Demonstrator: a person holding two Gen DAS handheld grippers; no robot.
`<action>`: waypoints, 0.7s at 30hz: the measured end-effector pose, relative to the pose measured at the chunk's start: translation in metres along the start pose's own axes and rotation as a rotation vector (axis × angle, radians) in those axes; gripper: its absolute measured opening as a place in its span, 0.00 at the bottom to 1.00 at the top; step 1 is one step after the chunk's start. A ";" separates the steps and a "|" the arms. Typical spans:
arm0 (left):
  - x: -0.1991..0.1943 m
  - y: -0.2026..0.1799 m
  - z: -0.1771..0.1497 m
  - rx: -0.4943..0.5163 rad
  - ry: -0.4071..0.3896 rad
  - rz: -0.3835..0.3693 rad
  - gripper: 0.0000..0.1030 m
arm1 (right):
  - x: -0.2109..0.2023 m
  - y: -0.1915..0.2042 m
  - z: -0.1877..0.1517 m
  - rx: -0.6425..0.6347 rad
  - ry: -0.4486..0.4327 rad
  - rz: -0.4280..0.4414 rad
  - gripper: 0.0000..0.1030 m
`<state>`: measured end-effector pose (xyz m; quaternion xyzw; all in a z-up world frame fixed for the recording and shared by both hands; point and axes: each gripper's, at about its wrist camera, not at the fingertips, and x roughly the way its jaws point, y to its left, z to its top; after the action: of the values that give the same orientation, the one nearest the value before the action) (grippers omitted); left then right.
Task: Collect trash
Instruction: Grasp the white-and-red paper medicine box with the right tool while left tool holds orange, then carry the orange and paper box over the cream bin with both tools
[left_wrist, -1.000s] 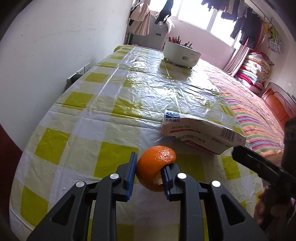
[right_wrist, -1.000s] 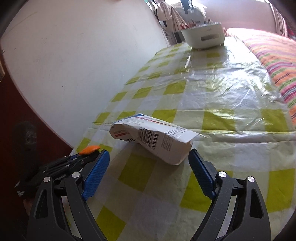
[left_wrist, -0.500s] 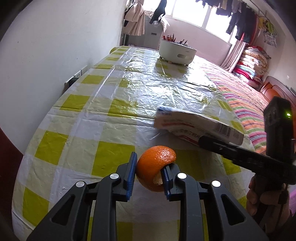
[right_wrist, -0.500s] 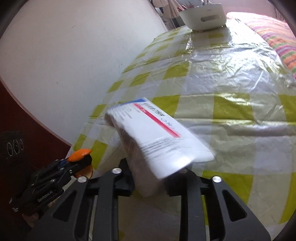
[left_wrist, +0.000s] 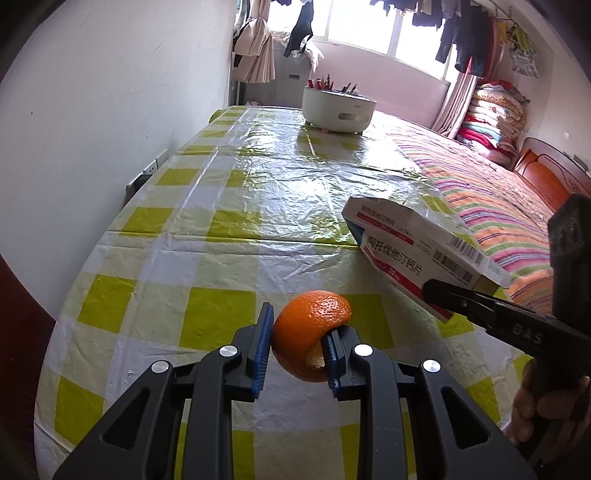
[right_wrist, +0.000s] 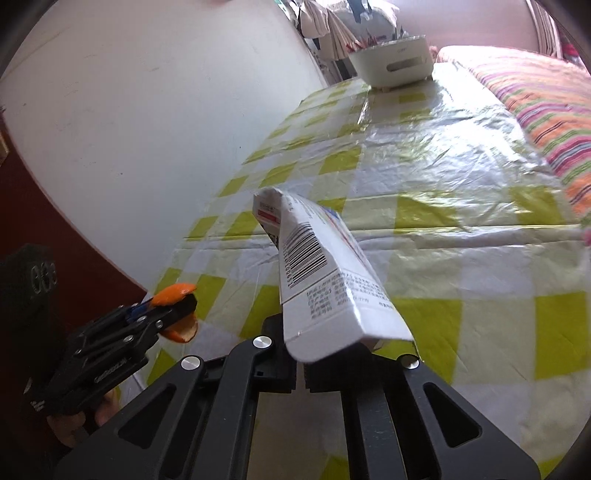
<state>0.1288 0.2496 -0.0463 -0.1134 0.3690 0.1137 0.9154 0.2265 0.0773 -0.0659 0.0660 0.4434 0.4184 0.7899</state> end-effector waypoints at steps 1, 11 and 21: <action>-0.001 -0.001 0.000 0.004 -0.002 -0.002 0.24 | -0.009 0.002 -0.001 -0.008 -0.014 -0.009 0.01; -0.010 -0.018 -0.008 0.046 -0.012 -0.017 0.24 | -0.062 0.020 -0.018 -0.026 -0.099 -0.016 0.01; -0.018 -0.026 -0.012 0.065 -0.020 -0.032 0.24 | -0.091 0.020 -0.050 0.016 -0.170 -0.006 0.01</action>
<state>0.1162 0.2192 -0.0391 -0.0882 0.3613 0.0881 0.9241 0.1535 0.0109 -0.0277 0.1063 0.3785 0.4055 0.8252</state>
